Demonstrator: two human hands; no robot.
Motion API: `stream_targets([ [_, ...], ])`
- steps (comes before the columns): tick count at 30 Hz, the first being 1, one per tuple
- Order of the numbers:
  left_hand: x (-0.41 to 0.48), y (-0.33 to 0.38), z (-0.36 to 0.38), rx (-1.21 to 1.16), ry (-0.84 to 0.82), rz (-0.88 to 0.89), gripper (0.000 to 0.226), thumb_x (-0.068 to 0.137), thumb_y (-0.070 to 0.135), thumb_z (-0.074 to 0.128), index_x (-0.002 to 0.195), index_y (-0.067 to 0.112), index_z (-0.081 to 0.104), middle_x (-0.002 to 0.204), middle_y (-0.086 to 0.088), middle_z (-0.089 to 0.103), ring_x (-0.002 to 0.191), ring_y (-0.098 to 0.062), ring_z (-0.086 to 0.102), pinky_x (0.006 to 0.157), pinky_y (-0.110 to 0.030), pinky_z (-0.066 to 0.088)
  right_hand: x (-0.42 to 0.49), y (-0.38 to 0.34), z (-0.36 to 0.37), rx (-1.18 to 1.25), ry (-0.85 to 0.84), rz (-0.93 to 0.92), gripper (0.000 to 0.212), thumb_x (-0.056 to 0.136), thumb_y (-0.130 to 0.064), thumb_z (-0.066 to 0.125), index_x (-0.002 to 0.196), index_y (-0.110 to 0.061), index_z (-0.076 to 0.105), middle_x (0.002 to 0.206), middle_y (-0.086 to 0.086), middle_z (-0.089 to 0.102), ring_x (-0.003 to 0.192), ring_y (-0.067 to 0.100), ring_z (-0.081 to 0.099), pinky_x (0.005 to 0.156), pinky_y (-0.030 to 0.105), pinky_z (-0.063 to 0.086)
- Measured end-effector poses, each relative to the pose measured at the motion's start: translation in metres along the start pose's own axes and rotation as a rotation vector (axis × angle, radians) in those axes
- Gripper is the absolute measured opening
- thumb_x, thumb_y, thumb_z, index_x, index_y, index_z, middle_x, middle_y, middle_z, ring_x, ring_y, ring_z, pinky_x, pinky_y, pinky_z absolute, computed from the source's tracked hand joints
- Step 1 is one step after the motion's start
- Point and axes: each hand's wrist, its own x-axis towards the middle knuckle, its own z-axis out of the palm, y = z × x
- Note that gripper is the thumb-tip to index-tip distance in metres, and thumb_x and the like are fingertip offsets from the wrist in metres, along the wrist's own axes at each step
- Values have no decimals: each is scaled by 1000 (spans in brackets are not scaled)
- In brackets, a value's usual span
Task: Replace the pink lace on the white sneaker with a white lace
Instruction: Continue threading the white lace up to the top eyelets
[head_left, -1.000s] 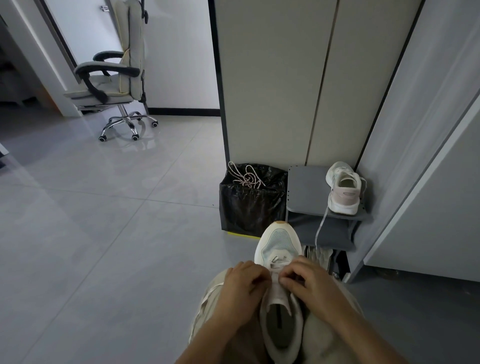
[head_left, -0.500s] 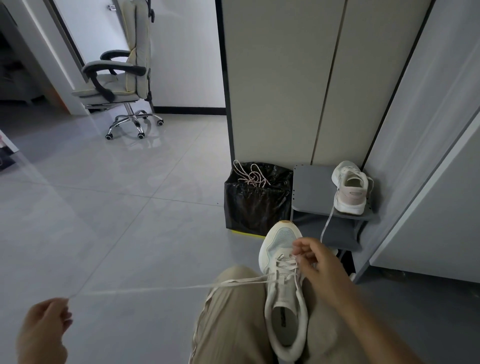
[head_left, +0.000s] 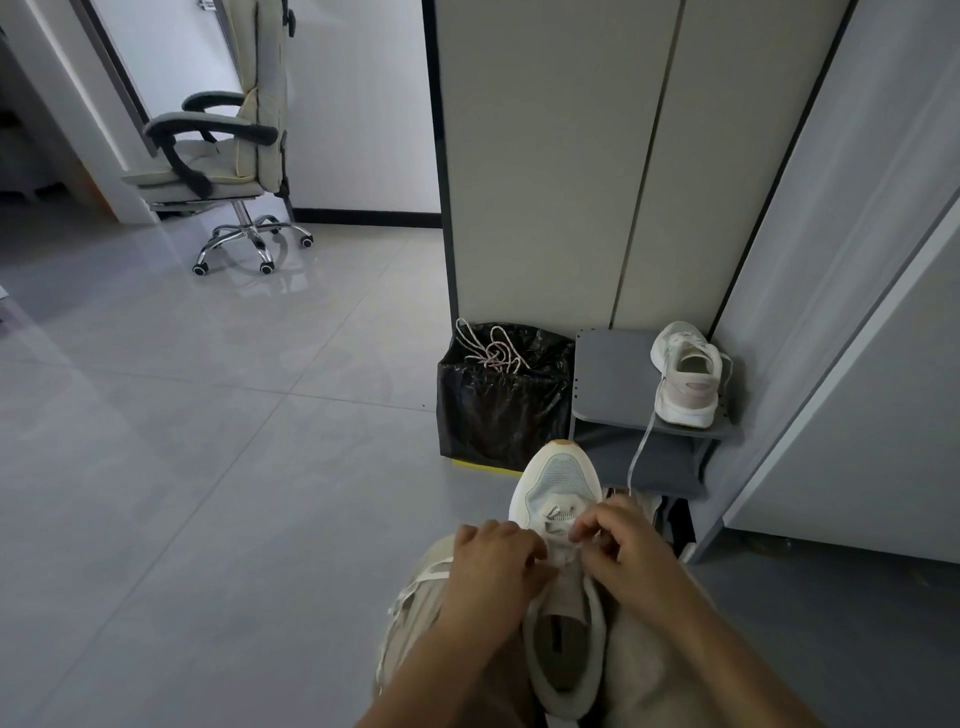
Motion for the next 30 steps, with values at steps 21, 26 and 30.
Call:
stream_targets([
  [21, 9, -17, -16, -44, -171, -98, 28, 95, 33, 47, 113, 19, 63, 114, 0, 54, 104, -15, 46, 83, -21, 31, -5, -19, -3, -89, -73, 30, 31, 83, -10, 59, 95, -37, 50, 94, -15, 44, 78, -1, 48, 73, 15, 43],
  [26, 19, -13, -39, -536, -170, -261, 15, 86, 19, 62, 91, 6, 67, 78, -2, 62, 65, -7, 51, 61, -16, 40, -6, -40, -4, 165, -32, 84, 24, 86, -6, 58, 83, -30, 63, 89, -10, 64, 81, -1, 58, 74, 16, 46],
  [30, 24, 2, -61, -1166, -101, -418, 17, 87, 6, 60, 103, 8, 55, 72, -6, 64, 51, -4, 51, 52, -17, 41, -4, -66, 5, 494, -170, 212, 20, 89, -7, 56, 105, -19, 60, 93, -3, 69, 76, 10, 62, 65, 10, 45],
])
